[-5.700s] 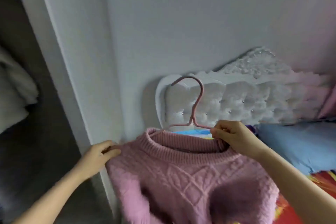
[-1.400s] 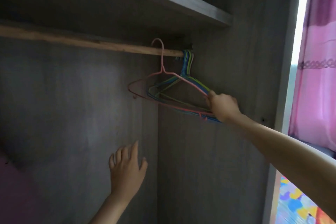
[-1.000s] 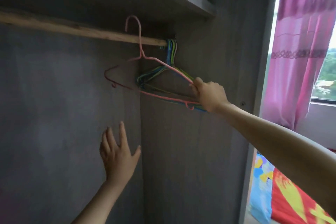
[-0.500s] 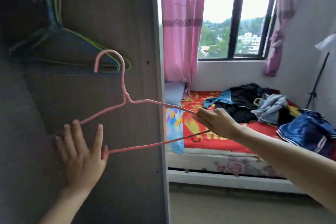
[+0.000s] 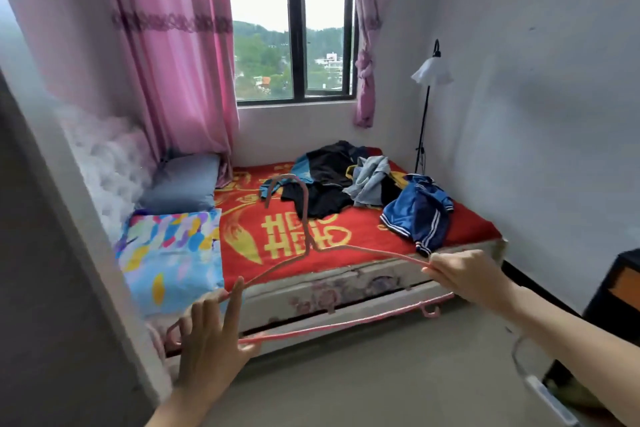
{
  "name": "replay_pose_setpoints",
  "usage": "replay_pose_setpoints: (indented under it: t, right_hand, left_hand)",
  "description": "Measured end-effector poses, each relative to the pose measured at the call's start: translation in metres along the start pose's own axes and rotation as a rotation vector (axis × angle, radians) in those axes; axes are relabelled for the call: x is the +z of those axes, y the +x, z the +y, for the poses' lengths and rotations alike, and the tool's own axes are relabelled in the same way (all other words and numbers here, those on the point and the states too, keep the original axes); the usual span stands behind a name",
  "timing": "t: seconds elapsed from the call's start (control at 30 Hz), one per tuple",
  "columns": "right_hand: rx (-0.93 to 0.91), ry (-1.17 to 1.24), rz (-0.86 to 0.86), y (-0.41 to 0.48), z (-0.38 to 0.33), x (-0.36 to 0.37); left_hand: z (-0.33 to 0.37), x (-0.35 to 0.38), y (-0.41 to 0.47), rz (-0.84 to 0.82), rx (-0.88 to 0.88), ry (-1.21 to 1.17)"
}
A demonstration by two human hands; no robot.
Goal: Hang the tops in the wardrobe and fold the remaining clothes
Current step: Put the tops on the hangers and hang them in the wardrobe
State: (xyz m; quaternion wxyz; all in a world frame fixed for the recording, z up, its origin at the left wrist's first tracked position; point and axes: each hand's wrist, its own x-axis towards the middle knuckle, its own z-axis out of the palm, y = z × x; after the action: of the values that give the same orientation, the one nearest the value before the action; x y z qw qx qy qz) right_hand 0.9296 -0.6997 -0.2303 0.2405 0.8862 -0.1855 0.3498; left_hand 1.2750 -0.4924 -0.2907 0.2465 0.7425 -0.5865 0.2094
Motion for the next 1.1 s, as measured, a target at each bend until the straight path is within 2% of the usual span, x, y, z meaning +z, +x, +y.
replay_pose_setpoints:
  t: [0.07, 0.17, 0.27, 0.6, 0.87, 1.1]
  right_hand:
    - [0.013, -0.036, -0.040, -0.025, 0.029, 0.008]
    - [0.056, -0.053, -0.090, -0.050, 0.067, 0.024]
    - [0.156, -0.025, -0.120, -0.061, 0.089, 0.035]
    - [0.599, 0.034, -0.317, -0.073, 0.131, 0.100]
    - [0.804, 0.271, -0.475, -0.034, 0.188, 0.208]
    - [0.929, 0.446, -0.632, 0.023, 0.273, 0.336]
  left_hand:
    - [0.022, 0.028, 0.017, -0.022, 0.038, -0.038]
    - [0.045, 0.065, 0.044, 0.065, 0.169, -0.001]
    - [0.064, 0.097, 0.069, -0.057, 0.140, -0.015]
    - [0.097, 0.182, 0.125, -0.177, 0.128, -0.048]
    - [0.070, 0.272, 0.201, -0.227, 0.115, -0.024]
    - [0.036, 0.383, 0.304, -0.447, 0.061, -0.097]
